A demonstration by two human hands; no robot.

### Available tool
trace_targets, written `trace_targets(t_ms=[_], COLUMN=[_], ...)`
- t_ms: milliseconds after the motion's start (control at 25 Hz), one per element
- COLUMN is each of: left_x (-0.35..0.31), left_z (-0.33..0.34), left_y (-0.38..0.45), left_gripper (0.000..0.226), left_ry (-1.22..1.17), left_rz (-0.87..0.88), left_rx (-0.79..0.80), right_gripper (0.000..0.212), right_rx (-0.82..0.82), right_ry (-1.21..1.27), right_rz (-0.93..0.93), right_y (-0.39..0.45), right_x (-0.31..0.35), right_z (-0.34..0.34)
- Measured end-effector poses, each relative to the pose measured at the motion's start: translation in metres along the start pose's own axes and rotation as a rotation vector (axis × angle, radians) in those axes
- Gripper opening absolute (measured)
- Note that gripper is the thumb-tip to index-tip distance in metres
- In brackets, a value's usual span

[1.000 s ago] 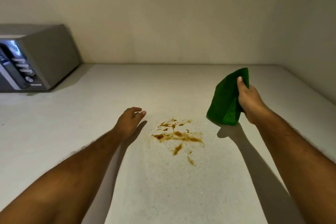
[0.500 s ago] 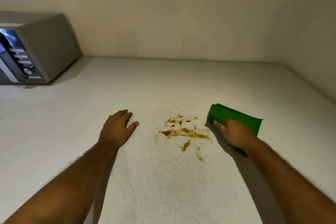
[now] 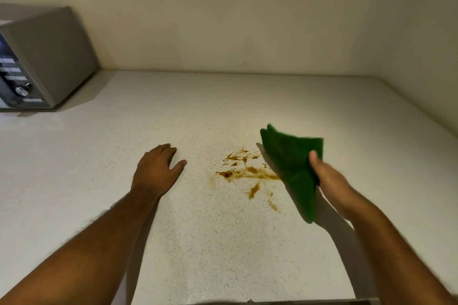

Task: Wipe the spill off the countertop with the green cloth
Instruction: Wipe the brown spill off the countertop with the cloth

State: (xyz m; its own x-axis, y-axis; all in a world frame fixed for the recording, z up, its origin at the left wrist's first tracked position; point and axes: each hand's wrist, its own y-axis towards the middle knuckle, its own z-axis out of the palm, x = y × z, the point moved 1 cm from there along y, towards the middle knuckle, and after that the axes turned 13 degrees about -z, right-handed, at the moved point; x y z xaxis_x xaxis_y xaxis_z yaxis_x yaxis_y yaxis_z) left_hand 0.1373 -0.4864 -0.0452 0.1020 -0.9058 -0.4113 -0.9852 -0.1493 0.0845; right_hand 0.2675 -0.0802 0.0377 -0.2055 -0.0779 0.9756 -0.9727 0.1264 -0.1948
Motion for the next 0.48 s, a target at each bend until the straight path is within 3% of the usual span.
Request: trace_targets(t_ms=[80,120,240,320,480], left_x=[0.000,0.000,0.001,0.000,0.002], left_z=[0.000,0.001,0.001,0.002,-0.003], left_y=[-0.001,-0.001,0.000,-0.001,0.002], left_gripper=[0.068,0.068,0.066,0.067,0.063], left_ry=[-0.006,-0.010,-0.018,-0.017,-0.053], left_rz=[-0.001,0.001,-0.004,-0.013,-0.020], left_rx=[0.001,-0.004,-0.006,0.006,0.057], right_gripper=[0.073,0.074,0.071,0.071,0.075], right_rx=[0.219,0.237,0.111,0.055,0.248], right_ry=[-0.173,-0.274,-0.464,-0.747,-1.264], right_rz=[0.039,-0.010,-0.460,-0.591,-0.378], right_y=[-0.020,-0.026,-0.023,-0.012,0.002], right_x=[-0.026,-0.035,-0.039,-0.033,-0.043], right_z=[0.007,0.007,0.012,0.025,0.074])
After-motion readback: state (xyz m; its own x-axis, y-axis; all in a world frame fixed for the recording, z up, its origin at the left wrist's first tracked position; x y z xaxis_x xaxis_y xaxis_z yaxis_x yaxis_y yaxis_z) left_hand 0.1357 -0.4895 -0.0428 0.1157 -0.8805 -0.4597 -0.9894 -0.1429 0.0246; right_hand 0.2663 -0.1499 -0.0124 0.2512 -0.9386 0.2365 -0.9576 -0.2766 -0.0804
